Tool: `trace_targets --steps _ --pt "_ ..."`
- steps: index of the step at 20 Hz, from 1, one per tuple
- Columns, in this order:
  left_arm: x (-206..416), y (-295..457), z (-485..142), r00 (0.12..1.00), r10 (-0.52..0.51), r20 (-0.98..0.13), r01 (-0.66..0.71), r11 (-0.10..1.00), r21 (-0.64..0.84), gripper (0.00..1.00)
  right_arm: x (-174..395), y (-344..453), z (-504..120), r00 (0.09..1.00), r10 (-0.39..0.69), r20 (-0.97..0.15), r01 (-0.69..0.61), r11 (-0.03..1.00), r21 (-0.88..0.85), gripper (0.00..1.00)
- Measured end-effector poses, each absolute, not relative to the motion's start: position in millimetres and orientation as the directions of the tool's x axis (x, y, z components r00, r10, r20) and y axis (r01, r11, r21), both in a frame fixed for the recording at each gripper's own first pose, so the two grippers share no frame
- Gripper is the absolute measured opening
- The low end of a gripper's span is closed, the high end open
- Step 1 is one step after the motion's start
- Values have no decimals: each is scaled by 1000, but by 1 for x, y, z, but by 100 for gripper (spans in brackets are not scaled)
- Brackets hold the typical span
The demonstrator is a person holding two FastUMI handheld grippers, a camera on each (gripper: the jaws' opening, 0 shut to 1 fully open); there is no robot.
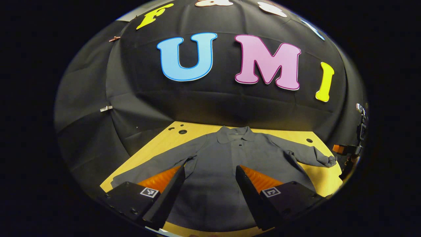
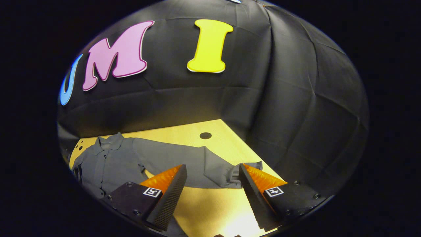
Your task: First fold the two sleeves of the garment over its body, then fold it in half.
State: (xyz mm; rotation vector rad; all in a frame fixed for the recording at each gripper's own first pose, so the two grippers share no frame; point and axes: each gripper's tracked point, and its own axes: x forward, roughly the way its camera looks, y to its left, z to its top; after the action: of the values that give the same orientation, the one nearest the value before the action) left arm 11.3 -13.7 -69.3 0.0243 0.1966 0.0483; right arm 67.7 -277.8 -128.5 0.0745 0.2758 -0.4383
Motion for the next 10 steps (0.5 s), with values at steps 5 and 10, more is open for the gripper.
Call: trace_targets --steps 5,10 --pt "12 -20 -70 976 45 -213 -29 997 78 98 85 -314 -169 830 -434 -351 460 888 -9 98" --pt "16 -32 -68 977 40 -209 -10 990 142 98 92 -344 -218 753 -462 -468 531 847 20 98"
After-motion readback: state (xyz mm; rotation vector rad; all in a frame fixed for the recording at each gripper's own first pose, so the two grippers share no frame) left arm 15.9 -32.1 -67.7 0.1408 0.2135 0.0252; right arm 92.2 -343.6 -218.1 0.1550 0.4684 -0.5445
